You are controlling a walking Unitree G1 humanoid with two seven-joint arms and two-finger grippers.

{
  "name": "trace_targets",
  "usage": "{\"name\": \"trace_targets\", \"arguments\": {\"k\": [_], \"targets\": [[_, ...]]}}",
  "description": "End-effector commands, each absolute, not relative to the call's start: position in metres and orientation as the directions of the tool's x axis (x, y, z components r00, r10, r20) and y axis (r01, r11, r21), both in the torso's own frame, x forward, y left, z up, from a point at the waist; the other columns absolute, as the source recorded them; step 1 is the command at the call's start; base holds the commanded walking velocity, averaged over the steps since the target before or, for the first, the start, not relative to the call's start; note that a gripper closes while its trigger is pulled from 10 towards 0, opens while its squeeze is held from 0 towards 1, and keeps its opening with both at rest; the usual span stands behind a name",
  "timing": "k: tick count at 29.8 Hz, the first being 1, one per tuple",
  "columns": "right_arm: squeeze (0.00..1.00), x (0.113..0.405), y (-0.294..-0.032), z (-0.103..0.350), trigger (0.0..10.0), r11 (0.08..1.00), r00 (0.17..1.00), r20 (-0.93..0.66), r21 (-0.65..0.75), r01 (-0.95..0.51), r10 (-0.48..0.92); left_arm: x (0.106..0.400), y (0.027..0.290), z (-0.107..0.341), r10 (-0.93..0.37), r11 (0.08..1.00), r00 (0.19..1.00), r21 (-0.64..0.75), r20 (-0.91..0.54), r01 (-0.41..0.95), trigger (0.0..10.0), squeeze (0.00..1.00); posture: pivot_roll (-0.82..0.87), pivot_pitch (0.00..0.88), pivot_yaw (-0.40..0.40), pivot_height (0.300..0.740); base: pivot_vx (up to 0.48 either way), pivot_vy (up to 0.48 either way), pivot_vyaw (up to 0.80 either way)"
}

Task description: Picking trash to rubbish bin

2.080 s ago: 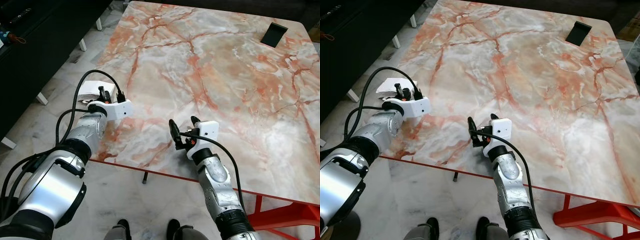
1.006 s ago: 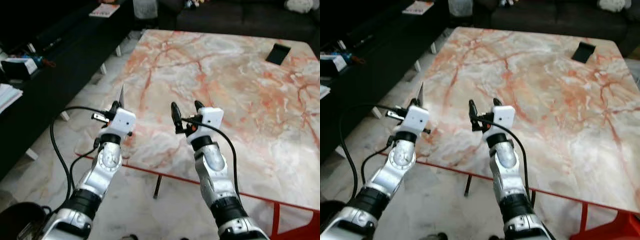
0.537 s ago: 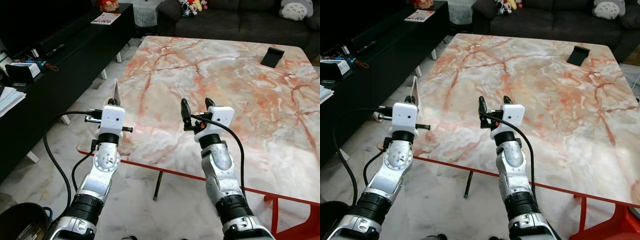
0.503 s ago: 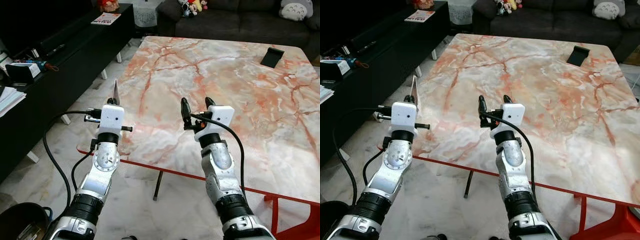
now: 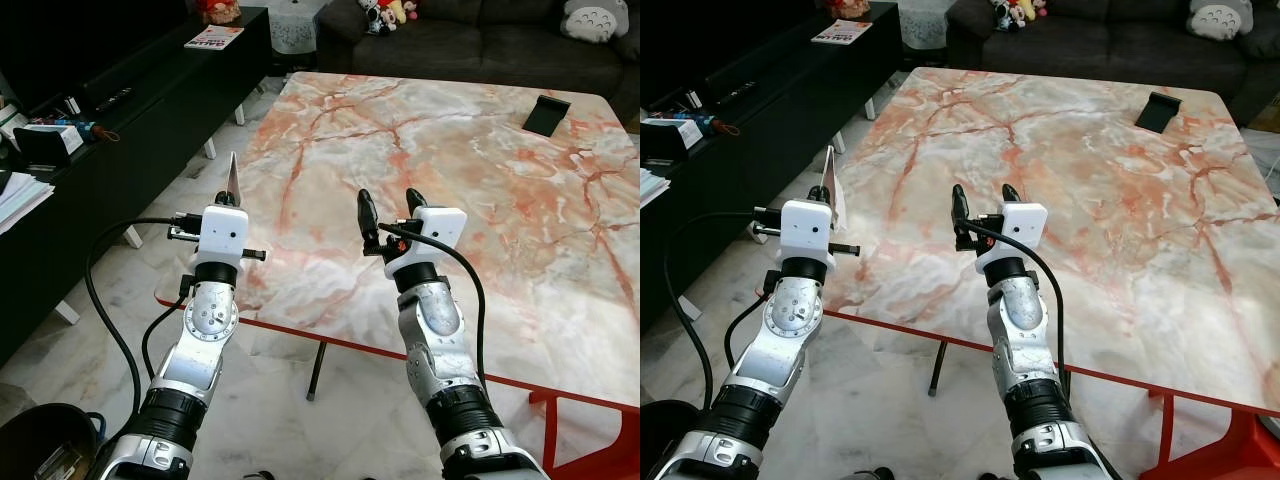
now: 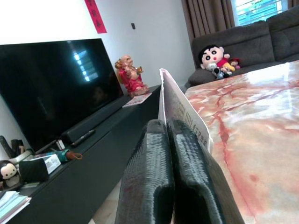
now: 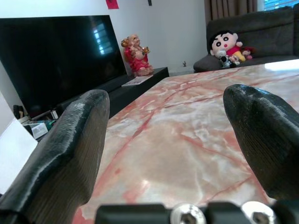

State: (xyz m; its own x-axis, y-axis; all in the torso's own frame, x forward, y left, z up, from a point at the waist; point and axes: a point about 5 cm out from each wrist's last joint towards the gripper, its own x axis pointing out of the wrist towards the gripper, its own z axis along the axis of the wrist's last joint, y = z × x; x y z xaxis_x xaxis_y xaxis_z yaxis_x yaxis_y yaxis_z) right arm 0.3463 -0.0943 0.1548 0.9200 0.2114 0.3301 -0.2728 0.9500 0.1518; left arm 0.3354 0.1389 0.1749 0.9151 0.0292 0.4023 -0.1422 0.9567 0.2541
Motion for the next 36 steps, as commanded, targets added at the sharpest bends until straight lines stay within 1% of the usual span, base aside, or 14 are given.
{"name": "trace_targets", "arguments": {"k": [1, 8, 23, 36], "targets": [[0.0, 0.345, -0.093, 0.155, 10.0, 0.948, 0.916, 0.336, 0.15, -0.281, 0.219, 0.335, 0.142, 0.179, 0.031, 0.953, 0.91, 0.262, 0.412, -0.151, 10.0, 0.0, 0.09, 0.104, 0.045, 0.74, 0.0, 0.0, 0.0], [0.0, 0.346, -0.096, 0.155, 10.0, 0.952, 0.919, 0.334, 0.148, -0.269, 0.208, 0.335, 0.142, 0.179, 0.024, 0.949, 0.91, 0.276, 0.414, -0.15, 10.0, 0.0, 0.1, 0.111, 0.048, 0.74, -0.069, 0.0, 0.0], [0.0, 0.344, -0.097, 0.15, 10.0, 0.955, 0.926, 0.32, 0.147, -0.256, 0.199, 0.335, 0.135, 0.182, -0.005, 0.949, 0.908, 0.288, 0.419, -0.128, 10.0, 0.0, 0.09, 0.134, 0.06, 0.74, -0.28, 0.0, 0.0], [0.0, 0.345, -0.103, 0.147, 10.0, 0.963, 0.936, 0.299, 0.134, -0.236, 0.188, 0.335, 0.139, 0.181, 0.003, 0.947, 0.91, 0.292, 0.414, -0.136, 10.0, 0.0, 0.09, 0.146, 0.057, 0.74, -0.286, 0.0, 0.0]]}}
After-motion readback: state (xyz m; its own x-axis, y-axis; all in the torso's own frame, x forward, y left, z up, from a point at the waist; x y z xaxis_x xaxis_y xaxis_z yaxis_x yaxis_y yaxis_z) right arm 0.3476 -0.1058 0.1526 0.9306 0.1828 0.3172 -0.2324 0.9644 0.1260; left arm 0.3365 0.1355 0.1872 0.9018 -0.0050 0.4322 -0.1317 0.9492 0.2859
